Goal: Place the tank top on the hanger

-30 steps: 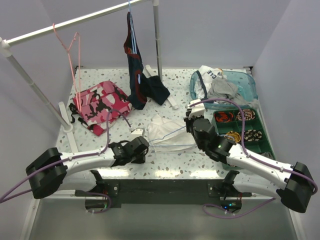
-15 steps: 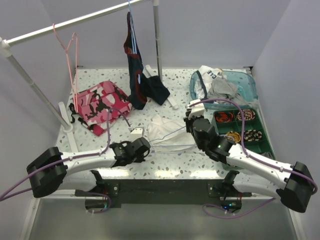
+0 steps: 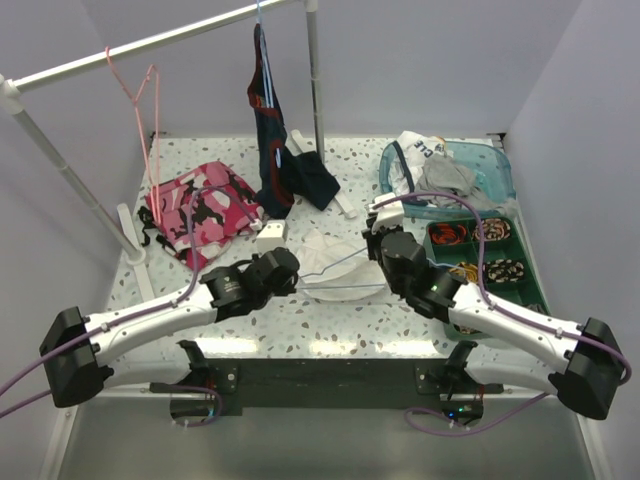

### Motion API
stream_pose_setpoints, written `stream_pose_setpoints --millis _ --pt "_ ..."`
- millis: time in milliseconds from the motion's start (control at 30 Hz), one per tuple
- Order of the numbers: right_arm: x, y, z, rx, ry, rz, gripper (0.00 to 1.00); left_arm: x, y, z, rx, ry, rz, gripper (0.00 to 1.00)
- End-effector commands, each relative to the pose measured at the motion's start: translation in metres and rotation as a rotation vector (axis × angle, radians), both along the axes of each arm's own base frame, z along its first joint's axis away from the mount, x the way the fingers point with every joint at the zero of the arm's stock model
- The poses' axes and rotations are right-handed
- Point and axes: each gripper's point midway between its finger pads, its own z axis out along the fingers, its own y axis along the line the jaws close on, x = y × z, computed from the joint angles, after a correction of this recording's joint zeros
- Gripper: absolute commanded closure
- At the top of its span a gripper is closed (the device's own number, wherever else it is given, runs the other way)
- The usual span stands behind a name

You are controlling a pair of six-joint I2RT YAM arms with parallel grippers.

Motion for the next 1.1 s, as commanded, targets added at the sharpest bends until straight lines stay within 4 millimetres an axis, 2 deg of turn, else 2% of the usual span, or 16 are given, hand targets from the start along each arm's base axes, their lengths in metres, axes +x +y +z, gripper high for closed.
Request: stream_pose_setpoints --millis 0,67,300,367,500,567,600,667,700,767,800,867,900,933,967,1067 --pt "0.006 0.005 0.043 0.078 -0.087 -0.014 1.00 0.015 0.007 0.030 -0.001 -0.067 0.012 1.00" --pt "0.008 0.009 0.046 0.077 -0.090 -0.003 1.00 0.018 0.003 0.040 -0.006 -0.082 -0.007 1.00" --pt "0.016 0.037 0.086 0.084 -0.156 0.054 1.00 0.036 -0.019 0.106 -0.049 -0.176 -0.067 1.00" --pt "0.019 0.042 0.095 0.076 -0.175 0.060 1.00 0.039 -0.021 0.114 -0.040 -0.187 -0.079 1.00" --pt "0.024 0.057 0.130 0.106 -0.226 0.093 1.00 0.052 -0.023 0.150 -0.067 -0.250 -0.086 1.00" --pt "0.026 0.064 0.140 0.104 -0.242 0.117 1.00 0.060 -0.024 0.160 -0.061 -0.265 -0.095 1.00" --pt "0.026 0.068 0.157 0.121 -0.265 0.124 1.00 0.063 -0.025 0.174 -0.076 -0.287 -0.098 1.00" --pt "0.029 0.074 0.167 0.095 -0.282 0.136 1.00 0.069 -0.024 0.182 -0.067 -0.300 -0.101 1.00" --pt "0.029 0.075 0.187 0.115 -0.311 0.137 1.00 0.071 -0.025 0.195 -0.078 -0.321 -0.101 1.00" --pt "0.032 0.080 0.196 0.088 -0.327 0.146 1.00 0.078 -0.020 0.205 -0.072 -0.345 -0.093 1.00" --pt "0.032 0.079 0.213 0.103 -0.350 0.145 1.00 0.080 -0.019 0.218 -0.084 -0.368 -0.092 1.00" --pt "0.035 0.084 0.220 0.084 -0.362 0.154 1.00 0.086 -0.015 0.227 -0.071 -0.389 -0.095 1.00" --pt "0.034 0.084 0.235 0.096 -0.383 0.155 1.00 0.087 -0.014 0.242 -0.083 -0.415 -0.093 0.98" --pt "0.035 0.084 0.239 0.084 -0.387 0.159 1.00 0.089 -0.012 0.248 -0.079 -0.426 -0.090 0.95" --pt "0.033 0.083 0.255 0.100 -0.408 0.159 1.00 0.091 -0.009 0.254 -0.065 -0.445 -0.094 0.84" --pt "0.035 0.089 0.266 0.089 -0.419 0.182 1.00 0.095 -0.004 0.286 -0.056 -0.517 -0.105 0.66"
